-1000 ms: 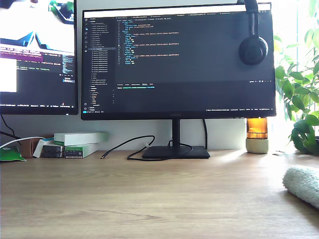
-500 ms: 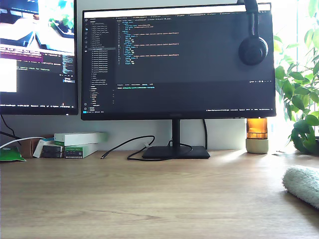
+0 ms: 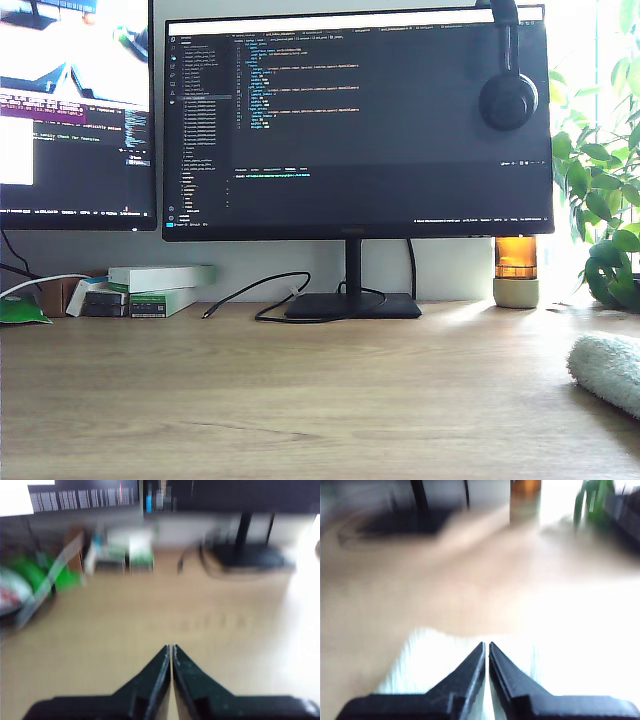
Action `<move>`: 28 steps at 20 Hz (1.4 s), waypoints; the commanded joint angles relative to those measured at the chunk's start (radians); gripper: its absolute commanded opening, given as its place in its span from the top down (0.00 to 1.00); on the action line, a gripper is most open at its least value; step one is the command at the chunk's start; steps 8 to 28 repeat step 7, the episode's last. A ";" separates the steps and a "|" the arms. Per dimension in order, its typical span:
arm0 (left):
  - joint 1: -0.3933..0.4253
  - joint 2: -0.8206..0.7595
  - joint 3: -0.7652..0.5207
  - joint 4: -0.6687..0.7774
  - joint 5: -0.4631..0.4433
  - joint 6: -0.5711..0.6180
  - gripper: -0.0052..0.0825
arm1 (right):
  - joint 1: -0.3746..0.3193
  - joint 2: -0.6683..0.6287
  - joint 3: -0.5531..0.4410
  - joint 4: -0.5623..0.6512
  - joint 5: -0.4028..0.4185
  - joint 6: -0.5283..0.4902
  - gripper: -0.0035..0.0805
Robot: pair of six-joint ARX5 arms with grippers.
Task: Fold the tea towel to a neat square and place it to the right
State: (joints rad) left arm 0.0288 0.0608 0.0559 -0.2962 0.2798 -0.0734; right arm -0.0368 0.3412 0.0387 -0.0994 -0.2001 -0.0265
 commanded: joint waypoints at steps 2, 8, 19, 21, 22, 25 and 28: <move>0.004 0.003 -0.013 -0.041 0.001 -0.005 0.97 | 0.006 0.001 -0.016 -0.004 -0.001 0.002 0.97; 0.004 0.003 -0.012 -0.040 0.000 -0.005 0.97 | 0.006 0.001 -0.016 -0.004 -0.001 0.002 0.97; 0.004 0.003 -0.012 -0.040 0.000 -0.005 0.97 | 0.006 0.001 -0.016 -0.004 -0.001 0.002 0.97; 0.004 0.003 -0.012 -0.040 0.000 -0.005 0.97 | 0.006 0.001 -0.016 -0.004 -0.001 0.002 0.97; 0.004 0.003 -0.012 -0.040 0.000 -0.005 0.97 | 0.006 0.001 -0.016 -0.004 -0.001 0.002 0.97; 0.004 0.003 -0.012 -0.040 0.000 -0.005 0.97 | 0.006 0.001 -0.016 -0.004 -0.001 0.002 0.97; 0.004 0.003 -0.012 -0.040 0.000 -0.005 0.97 | 0.006 0.001 -0.016 -0.004 -0.001 0.002 0.97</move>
